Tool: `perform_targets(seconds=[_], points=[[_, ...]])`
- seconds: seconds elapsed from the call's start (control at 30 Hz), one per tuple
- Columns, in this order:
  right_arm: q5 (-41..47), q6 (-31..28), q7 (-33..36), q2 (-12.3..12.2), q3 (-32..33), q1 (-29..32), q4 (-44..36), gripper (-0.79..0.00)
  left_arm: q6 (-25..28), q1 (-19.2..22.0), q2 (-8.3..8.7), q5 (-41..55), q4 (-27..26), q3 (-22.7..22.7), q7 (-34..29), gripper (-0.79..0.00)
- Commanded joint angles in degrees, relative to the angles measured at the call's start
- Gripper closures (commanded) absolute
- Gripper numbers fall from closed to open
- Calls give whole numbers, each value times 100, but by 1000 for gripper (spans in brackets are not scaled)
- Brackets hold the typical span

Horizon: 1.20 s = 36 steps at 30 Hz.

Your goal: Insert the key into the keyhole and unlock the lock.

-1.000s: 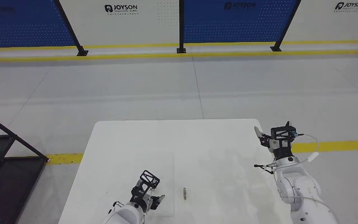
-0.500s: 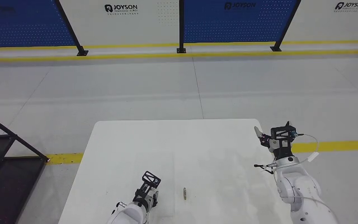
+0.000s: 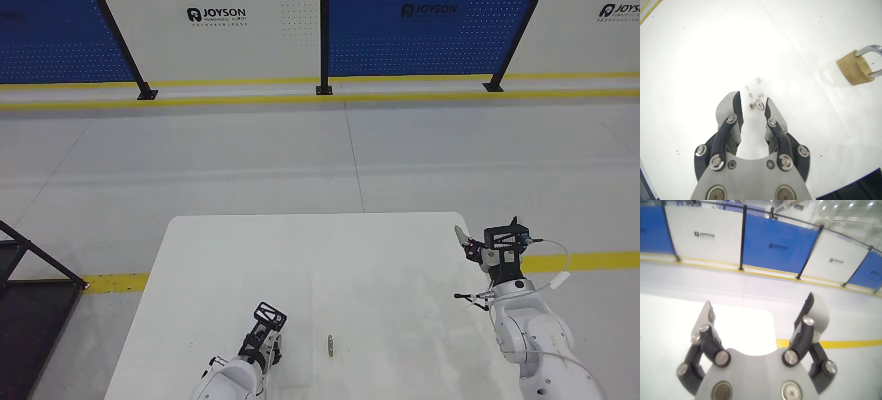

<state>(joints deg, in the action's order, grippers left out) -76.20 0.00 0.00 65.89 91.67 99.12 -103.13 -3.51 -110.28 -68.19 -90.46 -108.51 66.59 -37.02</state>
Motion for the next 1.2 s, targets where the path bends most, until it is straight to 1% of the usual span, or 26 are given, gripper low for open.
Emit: perform_targets(seconds=[0.0,0.03,0.17,0.33,0.47,0.53,0.63,0.67,0.8,0.83,0.87,0.93,1.17], points=[[0,0,0,0,0,0,0,-785,10,21,-2,9,14,1,-8,-286],[0,0,0,0,0,0,0,-785,13,33,-3,13,24,2,-9,-283],[0,0,0,0,0,0,0,-785,25,68,-8,65,66,7,2,-231],[0,0,0,0,0,0,0,-785,43,94,-12,93,106,-1,11,-206],[0,0,0,0,0,0,0,-785,44,108,-13,76,107,3,7,-154],[0,0,0,0,0,0,0,-785,40,106,-13,83,104,12,6,-111],[0,0,0,0,0,0,0,-785,-7,82,-13,89,87,30,59,-86],[0,0,0,0,0,0,0,-785,-4,72,-11,88,81,38,75,-92],[0,0,0,0,0,0,0,-785,-25,23,-5,86,49,91,103,-77],[0,0,0,0,0,0,0,-785,-28,7,-3,93,36,106,112,-65],[0,0,0,0,0,0,0,-785,-34,-8,-1,90,24,122,113,-25],[0,0,0,0,0,0,0,-785,-39,-43,3,101,-19,147,127,0],[0,0,0,0,0,0,0,-785,30,-242,27,264,-326,308,333,0]])
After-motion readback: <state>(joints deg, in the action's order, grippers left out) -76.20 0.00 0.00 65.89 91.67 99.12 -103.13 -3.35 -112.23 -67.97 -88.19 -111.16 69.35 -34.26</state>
